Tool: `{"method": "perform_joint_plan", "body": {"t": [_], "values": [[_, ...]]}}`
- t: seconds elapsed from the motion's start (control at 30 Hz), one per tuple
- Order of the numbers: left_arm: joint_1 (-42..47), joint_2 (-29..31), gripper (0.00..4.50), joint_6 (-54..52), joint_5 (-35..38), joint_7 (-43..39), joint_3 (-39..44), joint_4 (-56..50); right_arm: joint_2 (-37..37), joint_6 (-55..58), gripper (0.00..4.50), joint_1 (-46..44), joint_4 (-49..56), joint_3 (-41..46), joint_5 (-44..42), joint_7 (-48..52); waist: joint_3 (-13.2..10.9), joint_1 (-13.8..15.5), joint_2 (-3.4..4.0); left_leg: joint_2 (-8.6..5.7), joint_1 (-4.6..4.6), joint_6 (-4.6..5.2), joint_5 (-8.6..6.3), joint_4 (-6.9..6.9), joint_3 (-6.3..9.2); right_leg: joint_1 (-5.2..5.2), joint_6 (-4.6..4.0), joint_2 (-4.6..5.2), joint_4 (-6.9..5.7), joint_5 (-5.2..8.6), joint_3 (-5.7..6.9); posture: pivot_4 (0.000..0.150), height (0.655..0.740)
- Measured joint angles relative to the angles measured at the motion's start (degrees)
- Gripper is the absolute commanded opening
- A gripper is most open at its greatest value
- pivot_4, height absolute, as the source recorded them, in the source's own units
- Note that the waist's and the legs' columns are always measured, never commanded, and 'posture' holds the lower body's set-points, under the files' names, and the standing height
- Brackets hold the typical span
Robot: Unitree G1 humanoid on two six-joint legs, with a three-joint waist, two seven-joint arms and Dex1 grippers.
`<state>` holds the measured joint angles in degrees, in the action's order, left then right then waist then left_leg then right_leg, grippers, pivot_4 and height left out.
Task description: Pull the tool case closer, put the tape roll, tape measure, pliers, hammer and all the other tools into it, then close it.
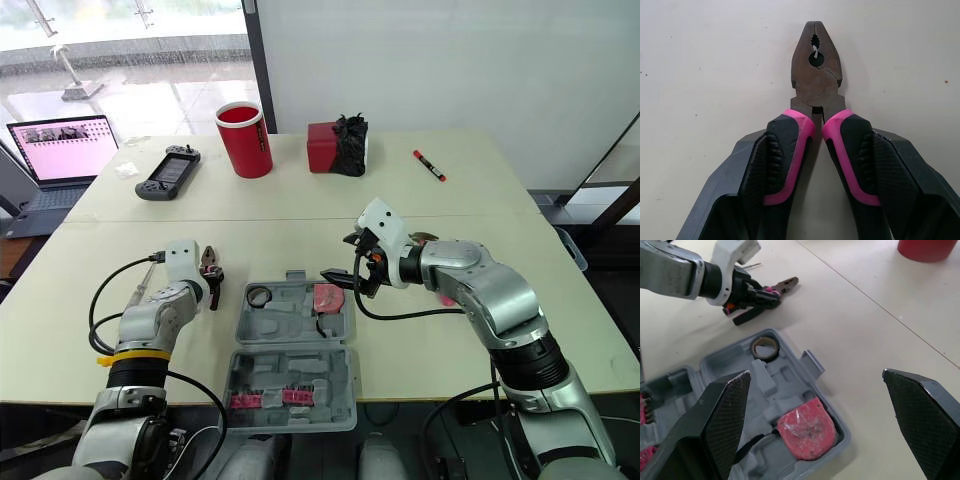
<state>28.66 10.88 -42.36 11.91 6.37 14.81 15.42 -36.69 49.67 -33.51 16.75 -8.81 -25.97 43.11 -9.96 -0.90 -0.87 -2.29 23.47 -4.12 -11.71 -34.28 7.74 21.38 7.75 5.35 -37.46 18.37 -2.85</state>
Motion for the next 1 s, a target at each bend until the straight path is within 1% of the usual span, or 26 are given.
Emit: {"method": "perform_joint_plan", "body": {"t": [0.27, 0.37, 0.43, 0.57, 0.6, 0.63, 0.73, 0.83, 0.9, 1.0], "values": [[-1.28, 0.02, 2.48, -1.20, 0.69, 0.30, 1.88, -2.22, 0.73, -0.07, 4.50, -0.01, -1.19, -0.17, 0.98, 0.14, 0.00, -0.30, 0.00, 0.01, 0.00, 0.00, 0.00, 0.00, 0.00, 0.03, 0.00, -0.02, -0.03, 0.00, 0.00, 0.150, 0.7400], [-2.57, 4.82, 2.48, -1.08, 0.62, -6.07, -1.18, -3.05, 1.01, -0.92, 4.50, -0.03, -1.22, -0.14, 0.87, 1.38, -0.02, -0.33, -0.02, 0.03, 0.00, -0.01, 0.01, 0.02, -0.01, 0.07, 0.00, -0.05, -0.06, 0.00, -0.01, 0.150, 0.7400], [-3.49, 11.01, 2.48, -0.46, 1.09, -14.76, -5.01, -5.57, 0.70, -1.84, 4.50, -0.09, -1.16, 0.20, 0.01, 3.29, -0.10, -0.29, -0.12, 0.04, 0.04, -0.05, 0.03, 0.04, 0.01, 0.09, -0.01, -0.07, -0.06, 0.00, -0.01, 0.150, 0.7400], [-3.45, 24.63, 2.48, 4.87, 2.60, -35.88, -11.61, -14.10, -1.16, -4.65, 4.50, -0.51, -1.00, 0.82, -1.70, 8.88, -0.15, 0.00, -0.15, 0.03, 0.08, -0.10, 0.05, 0.09, 0.02, 0.04, -0.01, -0.05, 0.10, 0.00, 0.00, 0.150, 0.7400], [-3.64, 28.79, 2.48, 6.84, 3.16, -42.95, -13.94, -17.38, -1.92, -6.26, 4.50, -0.54, -0.84, 0.83, -2.00, 10.98, -0.16, 0.00, -0.12, 0.03, 0.08, -0.10, 0.05, 0.14, 0.00, 0.04, -0.01, -0.03, 0.15, 0.00, 0.00, 0.150, 0.7400], [-3.66, 31.03, 2.48, 7.81, 3.90, -47.70, -15.57, -19.56, -2.48, -7.11, 4.50, -0.59, -0.73, 0.84, -2.18, 12.17, -0.16, 0.02, -0.06, 0.02, 0.07, -0.10, 0.05, 0.17, -0.01, 0.01, -0.02, -0.01, 0.20, 0.00, -0.01, 0.150, 0.7400], [-3.69, 34.54, 2.48, 10.07, 6.59, -60.99, -19.79, -22.20, -2.65, -8.81, 4.50, -0.77, -0.24, 0.85, -2.87, 14.53, -0.22, -0.16, 0.01, 0.08, 0.06, -0.10, 0.05, 0.18, -0.01, 0.06, -0.03, -0.04, 0.14, 0.01, 0.00, 0.150, 0.7400], [-3.54, 35.61, 2.48, 12.59, 9.51, -71.35, -22.27, -23.49, -2.00, -9.88, 4.50, -0.79, 1.29, 0.64, -3.51, 15.24, -0.30, -0.58, 0.03, 0.15, 0.06, -0.10, 0.05, 0.18, -0.01, 0.09, -0.05, -0.11, 0.10, 0.00, 0.00, 0.150, 0.7400], [-3.47, 35.68, 2.48, 14.19, 11.37, -76.38, -22.87, -24.71, -1.64, -11.45, 4.50, -0.79, 2.01, -0.34, -2.73, 15.28, -0.30, -0.68, 0.04, 0.15, 0.06, -0.09, 0.05, 0.17, -0.01, 0.08, -0.05, -0.12, 0.10, 0.00, 0.00, 0.150, 0.7400], [-3.00, 35.77, 2.48, 16.33, 11.31, -80.04, -23.55, -24.31, -1.61, -12.61, 4.50, -0.04, 3.66, -1.89, -2.26, 15.76, -0.30, -0.64, 0.03, 0.15, 0.06, -0.09, 0.06, 0.15, 0.02, 0.07, -0.05, -0.12, 0.09, 0.00, 0.00, 0.150, 0.7400]]}}
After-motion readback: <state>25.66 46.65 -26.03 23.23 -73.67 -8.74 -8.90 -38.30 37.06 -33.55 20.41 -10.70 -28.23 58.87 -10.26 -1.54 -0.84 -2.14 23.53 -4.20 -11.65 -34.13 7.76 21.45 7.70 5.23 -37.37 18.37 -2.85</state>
